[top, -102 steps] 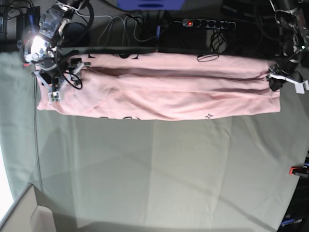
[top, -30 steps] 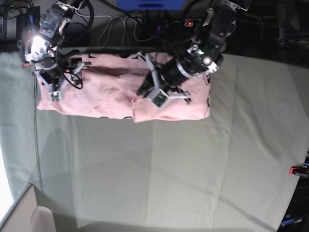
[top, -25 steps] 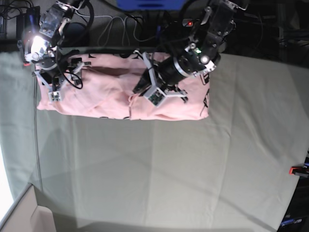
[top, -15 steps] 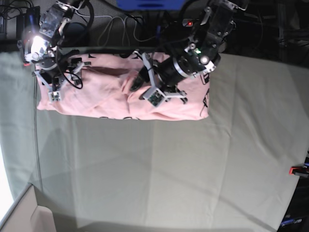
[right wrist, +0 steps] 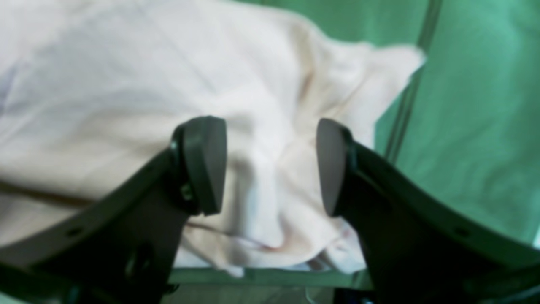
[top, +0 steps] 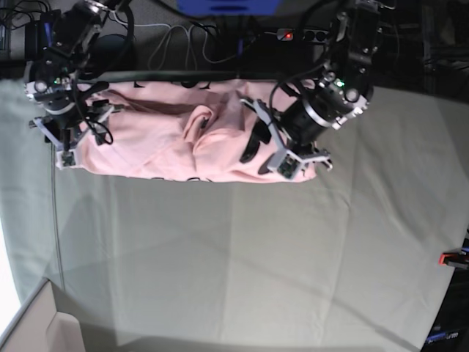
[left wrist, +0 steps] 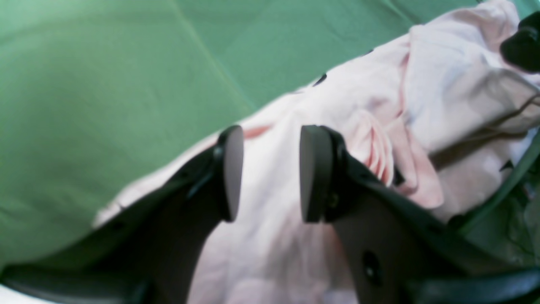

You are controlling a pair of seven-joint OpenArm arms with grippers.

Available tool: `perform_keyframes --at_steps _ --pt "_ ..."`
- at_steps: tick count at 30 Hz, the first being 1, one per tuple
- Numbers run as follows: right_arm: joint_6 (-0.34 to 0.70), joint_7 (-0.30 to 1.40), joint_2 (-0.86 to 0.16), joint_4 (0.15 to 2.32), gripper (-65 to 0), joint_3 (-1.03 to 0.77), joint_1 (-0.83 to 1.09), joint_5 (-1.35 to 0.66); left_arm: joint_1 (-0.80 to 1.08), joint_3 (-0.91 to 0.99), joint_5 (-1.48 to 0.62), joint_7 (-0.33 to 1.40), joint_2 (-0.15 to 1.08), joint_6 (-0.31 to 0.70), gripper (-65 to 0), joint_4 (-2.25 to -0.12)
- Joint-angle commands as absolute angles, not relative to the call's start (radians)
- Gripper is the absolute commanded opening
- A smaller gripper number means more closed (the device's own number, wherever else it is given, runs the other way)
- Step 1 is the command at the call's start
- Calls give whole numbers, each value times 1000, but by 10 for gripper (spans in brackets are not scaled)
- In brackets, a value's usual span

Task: Layout the t-shirt on the table in an organized manner, then fold the t-shirt properly
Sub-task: 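Press the folded half flat and release with the left gripper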

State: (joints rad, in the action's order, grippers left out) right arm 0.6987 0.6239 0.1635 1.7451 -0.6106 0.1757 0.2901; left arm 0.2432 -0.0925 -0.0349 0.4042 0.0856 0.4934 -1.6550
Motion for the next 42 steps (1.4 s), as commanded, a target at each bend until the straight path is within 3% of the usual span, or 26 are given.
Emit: perform_keyframes --at_steps 1,3,9,15,22,28,42 --pt "698 607 157 1773 -309 -613 177 282 246 -94 -41 389 85 499 -429 -1652" --pt "698 607 157 1801 -309 -613 189 282 249 -105 -39 390 85 503 -434 -1626" --pt "698 607 157 1856 -308 -613 214 282 234 -266 -39 390 111 503 -533 -1564" --pt "698 607 157 1854 -307 -651 216 282 168 -455 -47 389 140 503 -538 -1511" --pt "698 607 157 1804 -290 -736 168 280 168 -458 -48 384 159 496 -538 -1578" --pt "698 607 157 1702 -216 -871 71 282 214 -312 -50 386 199 503 -538 -1687" --pt "698 607 157 1526 -218 -872 76 280 282 378 -50 387 173 504 -538 -1716"
